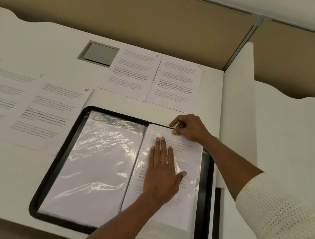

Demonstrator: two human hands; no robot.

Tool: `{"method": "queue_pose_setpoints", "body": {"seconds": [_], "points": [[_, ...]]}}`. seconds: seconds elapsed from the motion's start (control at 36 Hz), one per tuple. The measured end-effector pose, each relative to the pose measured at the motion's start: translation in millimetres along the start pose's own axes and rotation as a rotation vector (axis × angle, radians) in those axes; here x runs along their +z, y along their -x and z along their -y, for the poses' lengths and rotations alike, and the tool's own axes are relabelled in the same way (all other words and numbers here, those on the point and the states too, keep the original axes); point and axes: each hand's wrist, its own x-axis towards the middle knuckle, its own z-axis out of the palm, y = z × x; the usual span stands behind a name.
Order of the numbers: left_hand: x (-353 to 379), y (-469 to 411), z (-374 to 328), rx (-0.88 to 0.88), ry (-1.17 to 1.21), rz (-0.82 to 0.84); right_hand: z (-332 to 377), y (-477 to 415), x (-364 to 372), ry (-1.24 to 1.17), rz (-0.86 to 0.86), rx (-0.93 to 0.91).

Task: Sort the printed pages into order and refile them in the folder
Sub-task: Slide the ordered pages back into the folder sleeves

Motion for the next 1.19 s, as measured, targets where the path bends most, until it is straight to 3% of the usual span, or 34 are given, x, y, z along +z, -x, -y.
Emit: {"method": "queue_pose_setpoints", "body": {"seconds": [0.28,0.72,0.89,1.0,1.19], "points": [[-11,59,59,-0.051,0.0,-0.018,11,25,27,0.033,-0.098,0.004],[-9,70,65,0.031,-0.012,0.045,22,53,40,0.38,-0.095,-0.012],[-7,70,69,0.048,0.019,0.033,27,76,20,0.623,-0.139,0.181],[-9,70,71,0.052,0.024,0.067,22,92,14,0.445,-0.19,0.304],[-11,68,72,0.044,0.029,0.093,8,120,31,-0.114,-0.419,0.286]]}}
